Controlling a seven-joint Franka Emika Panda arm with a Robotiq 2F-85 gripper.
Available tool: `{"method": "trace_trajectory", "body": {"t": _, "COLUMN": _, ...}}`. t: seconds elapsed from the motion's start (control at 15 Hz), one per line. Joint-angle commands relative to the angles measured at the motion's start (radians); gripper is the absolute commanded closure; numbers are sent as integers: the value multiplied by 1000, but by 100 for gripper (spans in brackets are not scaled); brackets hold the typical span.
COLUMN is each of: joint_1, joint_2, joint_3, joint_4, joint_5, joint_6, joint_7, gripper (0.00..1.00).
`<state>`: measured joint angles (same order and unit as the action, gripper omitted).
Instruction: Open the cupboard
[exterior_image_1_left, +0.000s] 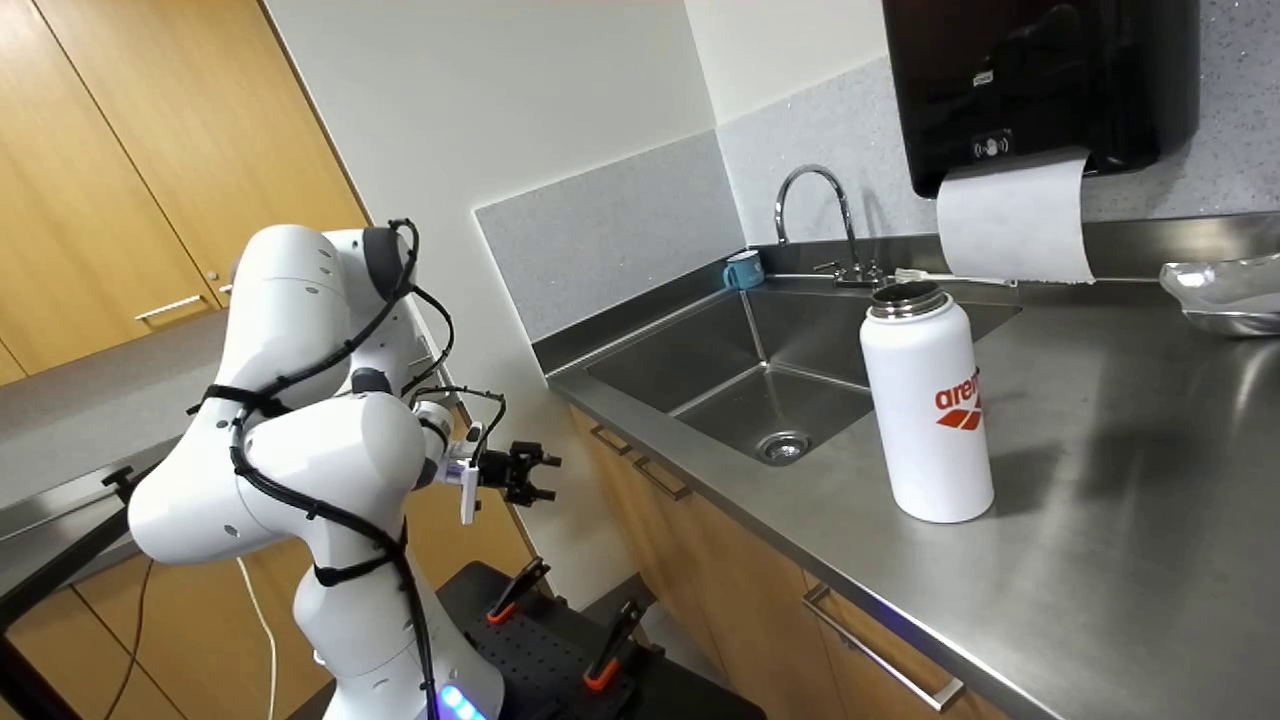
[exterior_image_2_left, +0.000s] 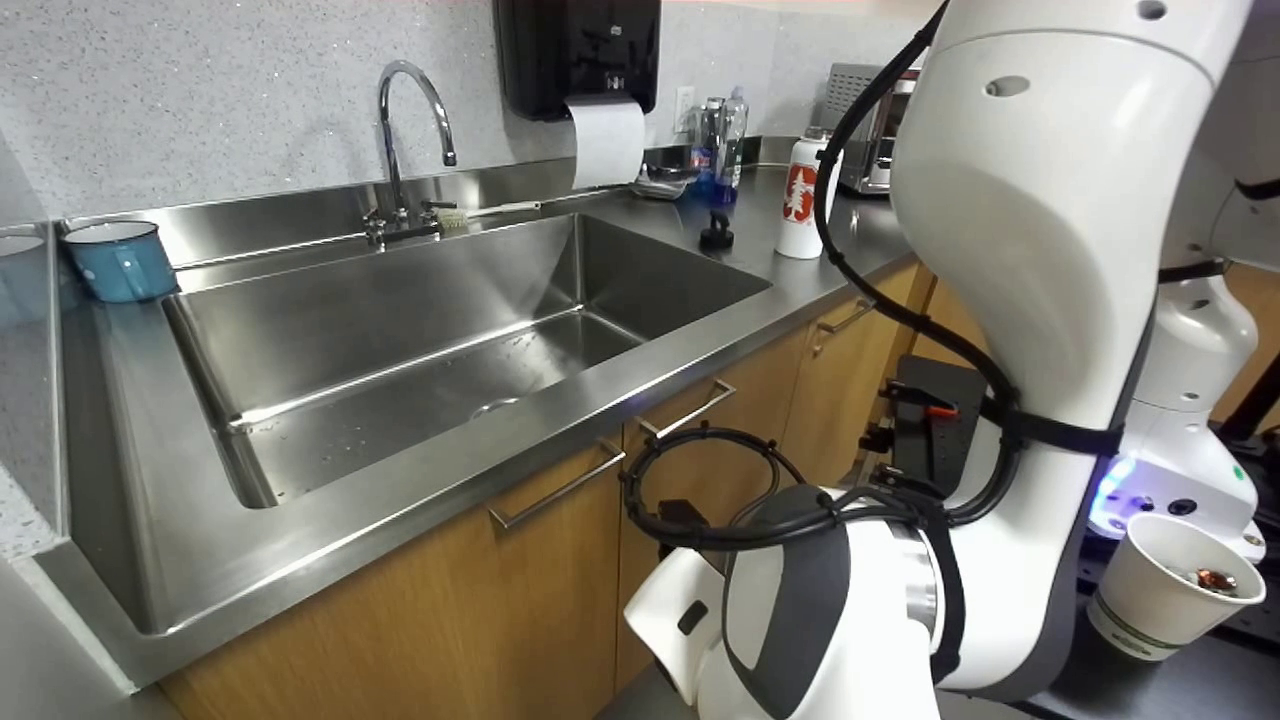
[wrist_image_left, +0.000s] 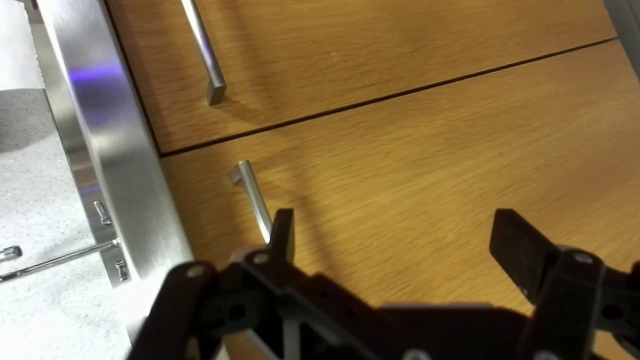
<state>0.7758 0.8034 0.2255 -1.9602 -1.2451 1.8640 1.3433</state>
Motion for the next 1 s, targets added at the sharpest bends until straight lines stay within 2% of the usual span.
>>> {"method": "trace_trajectory", "body": {"t": 0.0, "joint_1": 25, "joint_2": 34, "joint_3": -4, "joint_4": 36, "joint_5": -10, "joint_6": -110, "joint_7": 4, "gripper": 0}}
{"method": "trace_trajectory", "body": {"t": 0.27, "joint_1": 71, "joint_2": 157, "joint_3": -34, "joint_4": 116, "joint_5": -71, "joint_6": -312, "joint_7": 21, "gripper": 0}}
{"method": "trace_trajectory", "body": {"t": 0.53, "joint_1": 99, "joint_2": 247, "joint_3": -53, "joint_4": 145, "joint_5": -213, "joint_6": -449, "joint_7": -2, "gripper": 0}}
{"method": "trace_trajectory", "body": {"t": 0.67, "joint_1": 95, "joint_2": 270, "joint_3": -57, "joint_4": 140, "joint_5": -303, "joint_6": -489, "joint_7": -18, "gripper": 0}}
{"method": "trace_trajectory", "body": {"t": 0.93, "joint_1": 35, "joint_2": 278, "joint_3": -41, "joint_4": 106, "joint_5": -450, "joint_6": -469, "joint_7": -15, "gripper": 0}}
